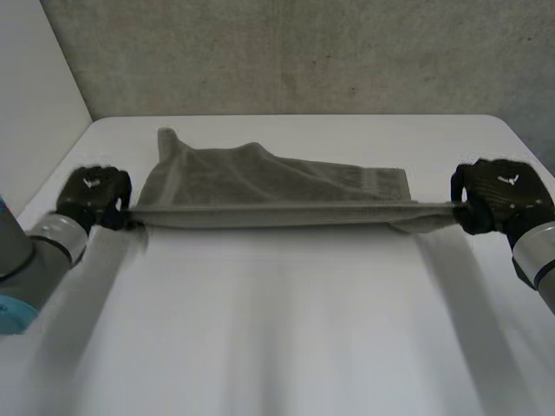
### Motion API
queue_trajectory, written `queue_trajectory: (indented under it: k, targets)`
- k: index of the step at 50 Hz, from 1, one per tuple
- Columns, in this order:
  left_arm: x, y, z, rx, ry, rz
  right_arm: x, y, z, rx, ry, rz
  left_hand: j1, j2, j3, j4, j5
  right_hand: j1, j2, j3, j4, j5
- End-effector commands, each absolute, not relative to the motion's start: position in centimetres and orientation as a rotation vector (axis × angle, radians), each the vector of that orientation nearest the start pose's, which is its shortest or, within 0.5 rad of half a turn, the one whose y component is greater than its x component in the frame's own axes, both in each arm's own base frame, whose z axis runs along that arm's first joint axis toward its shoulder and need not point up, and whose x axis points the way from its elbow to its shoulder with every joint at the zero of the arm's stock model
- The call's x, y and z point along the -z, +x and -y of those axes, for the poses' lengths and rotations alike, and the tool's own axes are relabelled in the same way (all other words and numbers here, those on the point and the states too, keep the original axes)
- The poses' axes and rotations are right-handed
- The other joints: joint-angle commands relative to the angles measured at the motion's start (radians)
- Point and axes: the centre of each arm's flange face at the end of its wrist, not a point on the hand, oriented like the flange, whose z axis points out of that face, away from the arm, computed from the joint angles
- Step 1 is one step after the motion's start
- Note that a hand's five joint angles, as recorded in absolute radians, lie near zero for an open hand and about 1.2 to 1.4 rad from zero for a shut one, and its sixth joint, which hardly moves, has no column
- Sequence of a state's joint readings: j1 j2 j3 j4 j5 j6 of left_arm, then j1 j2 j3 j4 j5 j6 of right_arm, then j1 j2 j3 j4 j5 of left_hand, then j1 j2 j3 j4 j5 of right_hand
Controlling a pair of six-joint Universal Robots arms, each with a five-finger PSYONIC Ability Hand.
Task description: Fold the towel.
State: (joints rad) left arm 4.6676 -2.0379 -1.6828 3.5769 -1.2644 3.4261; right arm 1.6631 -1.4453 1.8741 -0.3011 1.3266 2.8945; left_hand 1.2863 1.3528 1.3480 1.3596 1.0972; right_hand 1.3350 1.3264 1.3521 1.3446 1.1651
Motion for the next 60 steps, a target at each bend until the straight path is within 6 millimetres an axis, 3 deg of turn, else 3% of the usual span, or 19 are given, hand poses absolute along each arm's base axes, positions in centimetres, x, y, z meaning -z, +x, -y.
queue_trajectory:
  k: [1,3,4,6,10,12,13,17,21,23,25,27,33,37,41,43,50,57,60]
  targets:
    - [-23.4,-17.2,34.5,2.280,0.700,-2.109,-25.4,18.3,28.7,2.186,-0.629,-2.066,0.110,0.043,0.048,0.037,0.125,0.061,0.070,0.044,0.052,0.057]
    - [-26.3,-17.2,33.3,2.357,0.700,-2.008,-26.4,18.3,28.4,2.215,-0.629,-2.039,0.110,0.043,0.048,0.037,0.125,0.061,0.070,0.044,0.052,0.057]
    - [-26.3,-17.2,33.3,2.357,0.700,-2.007,-27.2,18.3,28.0,2.229,-0.638,-2.017,0.110,0.043,0.048,0.037,0.125,0.061,0.070,0.044,0.052,0.057]
    - [-28.3,-17.2,32.0,2.411,0.709,-1.933,-27.5,18.2,27.6,2.230,-0.643,-2.016,0.110,0.043,0.048,0.037,0.125,0.061,0.070,0.044,0.052,0.057]
    - [-27.8,-17.0,30.8,2.400,0.736,-1.951,-27.2,18.2,27.1,2.187,-0.661,-2.048,0.110,0.043,0.048,0.037,0.125,0.061,0.070,0.044,0.052,0.057]
    - [-25.9,-16.9,29.9,2.355,0.786,-2.035,-25.9,18.3,26.7,2.110,-0.703,-2.104,0.110,0.043,0.048,0.037,0.125,0.061,0.070,0.044,0.052,0.057]
    - [-25.9,-16.9,29.9,2.355,0.786,-2.035,-25.9,18.3,26.7,2.110,-0.704,-2.104,0.110,0.043,0.048,0.037,0.125,0.061,0.070,0.044,0.052,0.057]
    - [-23.2,-16.7,28.2,2.285,0.868,-2.182,-23.7,18.6,25.6,1.942,-0.902,-2.212,0.110,0.043,0.048,0.037,0.125,0.061,0.070,0.044,0.052,0.057]
    - [-23.2,-15.7,27.5,2.258,0.865,-2.231,-23.5,18.2,24.6,1.832,-1.042,-2.268,0.110,0.043,0.048,0.037,0.125,0.061,0.070,0.044,0.052,0.057]
    - [-24.5,-14.7,26.7,2.268,0.873,-2.231,-23.9,17.9,24.3,1.812,-1.093,-2.284,0.110,0.043,0.048,0.037,0.125,0.061,0.070,0.044,0.052,0.057]
    - [-25.2,-14.3,26.5,2.280,0.886,-2.227,-26.7,17.3,23.4,1.877,-1.128,-2.250,0.110,0.043,0.048,0.037,0.125,0.061,0.070,0.044,0.052,0.057]
    - [-25.7,-14.0,26.4,2.295,0.910,-2.224,-27.7,17.2,23.3,1.910,-1.128,-2.230,0.110,0.043,0.048,0.037,0.125,0.061,0.070,0.044,0.052,0.057]
    - [-26.3,-13.6,26.6,2.331,0.968,-2.217,-28.6,17.1,24.6,1.951,-1.114,-2.200,0.110,0.043,0.048,0.037,0.125,0.061,0.070,0.044,0.052,0.057]
    - [-24.4,-13.8,28.1,2.302,0.996,-2.295,-26.9,17.4,26.6,1.897,-1.119,-2.227,0.110,0.043,0.048,0.037,0.125,0.061,0.070,0.044,0.052,0.057]
    - [-22.3,-15.4,29.6,2.291,1.081,-2.361,-24.7,18.8,29.5,1.858,-1.145,-2.257,0.110,0.043,0.048,0.037,0.125,0.061,0.070,0.044,0.052,0.057]
    - [-20.4,-16.6,31.4,2.270,1.136,-2.420,-23.7,19.4,30.2,1.831,-1.160,-2.286,0.110,0.043,0.048,0.037,0.125,0.061,0.070,0.044,0.052,0.057]
    - [-16.8,-17.1,35.6,2.195,1.138,-2.488,-20.5,21.9,32.8,1.780,-1.189,-2.348,0.110,0.043,0.048,0.037,0.125,0.061,0.070,0.044,0.052,0.057]
    - [-14.4,-18.5,40.6,2.189,1.125,-2.401,-19.0,24.4,36.6,2.008,-1.143,-2.298,0.110,0.043,0.048,0.037,0.125,0.061,0.070,0.044,0.052,0.057]
    - [-14.2,-18.5,41.6,2.197,1.112,-2.378,-18.7,24.8,38.0,2.110,-1.097,-2.307,0.110,0.043,0.048,0.037,0.125,0.061,0.070,0.044,0.052,0.057]
